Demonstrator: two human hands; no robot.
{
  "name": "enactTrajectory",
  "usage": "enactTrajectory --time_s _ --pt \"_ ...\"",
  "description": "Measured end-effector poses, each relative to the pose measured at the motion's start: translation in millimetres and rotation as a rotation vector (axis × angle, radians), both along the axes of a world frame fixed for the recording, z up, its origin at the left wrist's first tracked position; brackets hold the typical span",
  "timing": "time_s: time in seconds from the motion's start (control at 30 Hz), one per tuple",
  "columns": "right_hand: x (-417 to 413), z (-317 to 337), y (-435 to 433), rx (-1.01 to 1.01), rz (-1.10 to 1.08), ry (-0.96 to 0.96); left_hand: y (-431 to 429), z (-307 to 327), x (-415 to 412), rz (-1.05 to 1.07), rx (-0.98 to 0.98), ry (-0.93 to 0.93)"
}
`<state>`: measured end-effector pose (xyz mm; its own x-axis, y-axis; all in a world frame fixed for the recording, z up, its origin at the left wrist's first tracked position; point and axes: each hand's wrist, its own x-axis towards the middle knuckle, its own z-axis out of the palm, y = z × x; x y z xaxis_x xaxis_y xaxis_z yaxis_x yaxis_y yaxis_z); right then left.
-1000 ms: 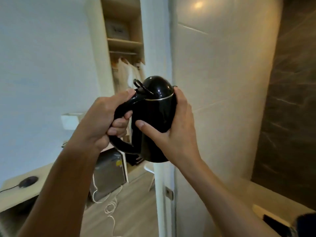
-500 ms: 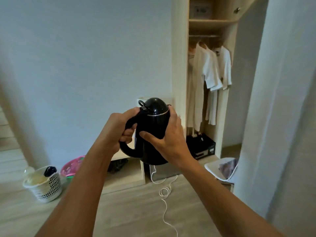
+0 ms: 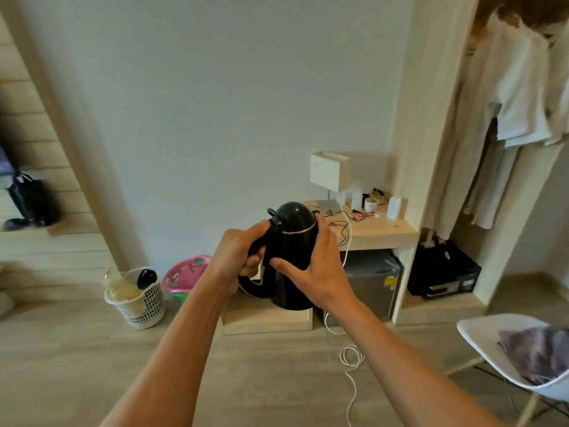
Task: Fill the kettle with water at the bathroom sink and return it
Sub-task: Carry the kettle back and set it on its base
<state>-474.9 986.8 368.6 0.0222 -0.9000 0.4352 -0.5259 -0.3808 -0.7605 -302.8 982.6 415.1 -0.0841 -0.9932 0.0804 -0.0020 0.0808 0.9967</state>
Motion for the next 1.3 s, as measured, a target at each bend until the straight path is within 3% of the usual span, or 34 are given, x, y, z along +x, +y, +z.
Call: enactTrajectory --time_s 0.67,0.8,1.1,1.3 --pt "109 -75 -382 0.132 0.201 -0.027 -348 -73 109 0.129 0.127 -0.046" --pt "148 -91 -473 0.118 0.201 -0.021 -435 -92 146 0.141 0.121 -0.006" --pt "207 -113 -669 0.184 0.119 -0.031 -644 -118 204 0.121 0.097 -0.112" --pt "224 -166 -802 0.236 0.093 -0.041 -784 -173 222 0.074 0.148 -0.085"
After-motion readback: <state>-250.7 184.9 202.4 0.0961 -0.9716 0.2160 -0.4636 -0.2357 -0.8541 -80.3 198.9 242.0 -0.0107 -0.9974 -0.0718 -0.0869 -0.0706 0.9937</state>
